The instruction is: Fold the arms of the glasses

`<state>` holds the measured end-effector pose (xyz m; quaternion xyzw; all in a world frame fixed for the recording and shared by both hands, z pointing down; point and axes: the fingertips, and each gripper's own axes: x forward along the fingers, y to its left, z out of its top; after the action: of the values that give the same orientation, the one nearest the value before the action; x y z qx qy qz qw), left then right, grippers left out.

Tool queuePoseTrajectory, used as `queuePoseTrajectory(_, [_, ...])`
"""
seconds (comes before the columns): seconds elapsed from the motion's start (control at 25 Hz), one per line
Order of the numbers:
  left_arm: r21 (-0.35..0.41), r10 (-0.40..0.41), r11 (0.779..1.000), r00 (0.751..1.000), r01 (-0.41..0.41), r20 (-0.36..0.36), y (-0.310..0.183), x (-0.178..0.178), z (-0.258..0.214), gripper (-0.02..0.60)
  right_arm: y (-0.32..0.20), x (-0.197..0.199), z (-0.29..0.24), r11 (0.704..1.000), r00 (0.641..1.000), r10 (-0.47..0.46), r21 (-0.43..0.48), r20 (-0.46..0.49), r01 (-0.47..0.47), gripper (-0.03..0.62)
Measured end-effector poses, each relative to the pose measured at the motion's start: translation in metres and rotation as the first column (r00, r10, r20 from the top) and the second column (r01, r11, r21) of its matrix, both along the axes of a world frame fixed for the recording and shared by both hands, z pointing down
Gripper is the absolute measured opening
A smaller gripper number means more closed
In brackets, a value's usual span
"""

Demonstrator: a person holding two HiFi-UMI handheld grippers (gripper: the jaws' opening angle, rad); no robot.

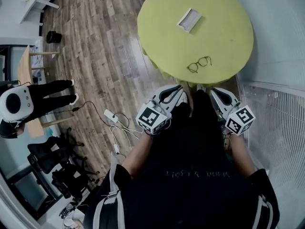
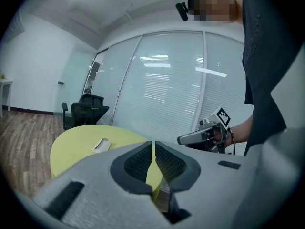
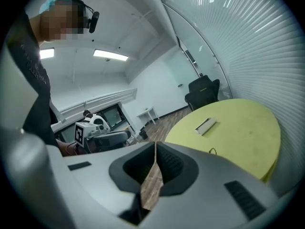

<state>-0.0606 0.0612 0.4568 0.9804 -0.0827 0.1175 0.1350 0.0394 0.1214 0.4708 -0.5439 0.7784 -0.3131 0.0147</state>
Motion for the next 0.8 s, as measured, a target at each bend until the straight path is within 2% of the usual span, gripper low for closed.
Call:
queuePoseTrajectory(0.12, [0.004,-0.005,1.0,1.0,0.005,0.01,-0.008,0.014,0.004,0.035,-0.012,0.016,0.013,1.0,1.0,-0.004,-0.005,-0.005,0.004,0.031])
queuePoseTrajectory(0.24, [-0.02,-0.039,0.999,0.999,0.039,-0.009,-0.016,0.025,-0.004,0.035,-0.019,0.029,0.016,1.0,1.0,-0.011,-0.016,-0.001,0.011,0.031])
queuePoseTrajectory(0.4, [0.0,-0.054,0.999,0.998,0.054,0.008,-0.031,0.046,-0.007,0.035,-0.037,0.049,0.012,0.999,0.999,-0.044,-0.015,0.006,0.044,0.031])
queuePoseTrajectory(0.64, [-0.007,-0.106,0.994,0.994,0.106,0.025,-0.043,0.066,-0.005,0.035,-0.054,0.073,0.021,0.992,0.993,-0.12,-0.047,0.0,0.12,0.031])
queuePoseTrajectory(0.8, [-0.016,-0.171,0.985,0.985,0.172,0.031,-0.054,0.072,-0.003,0.035,-0.064,0.08,0.03,0.974,0.977,-0.214,-0.07,0.007,0.214,0.031])
